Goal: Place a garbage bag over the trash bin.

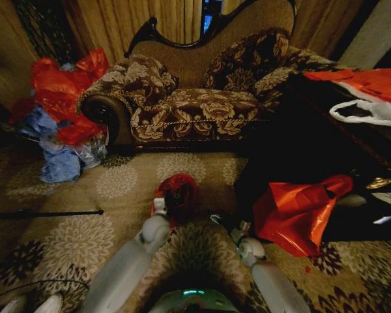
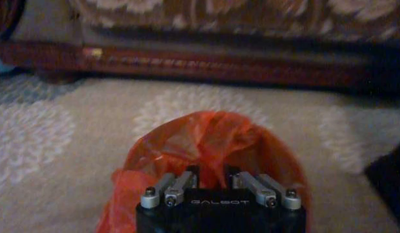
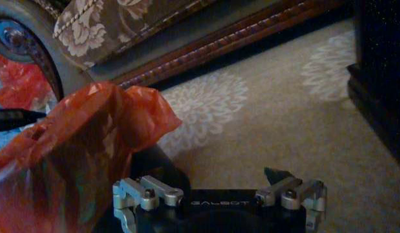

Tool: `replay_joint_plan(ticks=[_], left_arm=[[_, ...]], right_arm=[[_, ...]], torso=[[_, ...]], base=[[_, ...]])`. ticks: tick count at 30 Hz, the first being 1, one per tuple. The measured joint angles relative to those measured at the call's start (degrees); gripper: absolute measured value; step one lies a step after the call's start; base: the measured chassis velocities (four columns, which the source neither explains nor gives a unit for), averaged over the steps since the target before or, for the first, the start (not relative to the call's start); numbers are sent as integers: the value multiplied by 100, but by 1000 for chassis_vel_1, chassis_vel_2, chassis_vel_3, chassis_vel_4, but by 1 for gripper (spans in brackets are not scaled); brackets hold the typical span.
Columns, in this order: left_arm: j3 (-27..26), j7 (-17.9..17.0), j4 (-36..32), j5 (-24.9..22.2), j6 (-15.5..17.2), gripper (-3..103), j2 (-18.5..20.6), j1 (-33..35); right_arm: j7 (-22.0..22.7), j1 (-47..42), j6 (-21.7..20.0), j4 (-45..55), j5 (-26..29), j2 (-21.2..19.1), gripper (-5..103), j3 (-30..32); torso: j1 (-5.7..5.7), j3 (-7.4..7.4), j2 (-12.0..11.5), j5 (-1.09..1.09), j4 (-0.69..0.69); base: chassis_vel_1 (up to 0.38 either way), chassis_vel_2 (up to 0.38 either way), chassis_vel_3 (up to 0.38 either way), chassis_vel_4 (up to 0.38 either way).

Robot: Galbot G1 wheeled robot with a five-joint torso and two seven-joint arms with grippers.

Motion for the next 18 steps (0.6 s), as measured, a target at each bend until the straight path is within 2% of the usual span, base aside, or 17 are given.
replay_joint_plan(ticks=[4, 6, 8, 10, 12, 15, 18], left_arm=[[92, -119, 815, -282, 118, 6, -158, -615], [125, -78, 1034, -285, 95, 3, -204, -762], [156, -34, 1241, -283, 57, 1, -250, -885], [225, 136, 1825, -209, -56, 0, -408, -1177], [242, 178, 2007, -192, -77, 0, -463, -1260], [313, 329, 2713, -132, -155, 0, -670, -1532], [338, 392, 3033, -54, -206, 0, -758, -1612]], right_arm=[[-3, -60, -5, 79, 63, -83, 100, 90], [-3, -72, -8, 82, 73, -87, 100, 105], [-4, -79, -10, 82, 75, -88, 100, 111], [-9, -98, -12, 77, 78, -87, 100, 114], [-11, -100, -16, 73, 80, -87, 100, 114], [-16, -93, -23, 62, 89, -84, 100, 104], [-22, -88, -27, 62, 102, -93, 100, 96]], torso=[[0, 0, 0, 1, 1], [0, 0, 0, 1, 0], [0, 0, 0, 0, 1], [0, 0, 0, 0, 0], [0, 0, 0, 0, 0], [1, 0, 0, 0, 0], [0, 0, 0, 0, 0]], base=[[0, 0, 0, 0], [0, 0, 0, 0], [0, 0, 0, 0], [0, 0, 0, 0], [0, 0, 0, 0], [0, 0, 0, 0], [0, 0, 0, 0]])
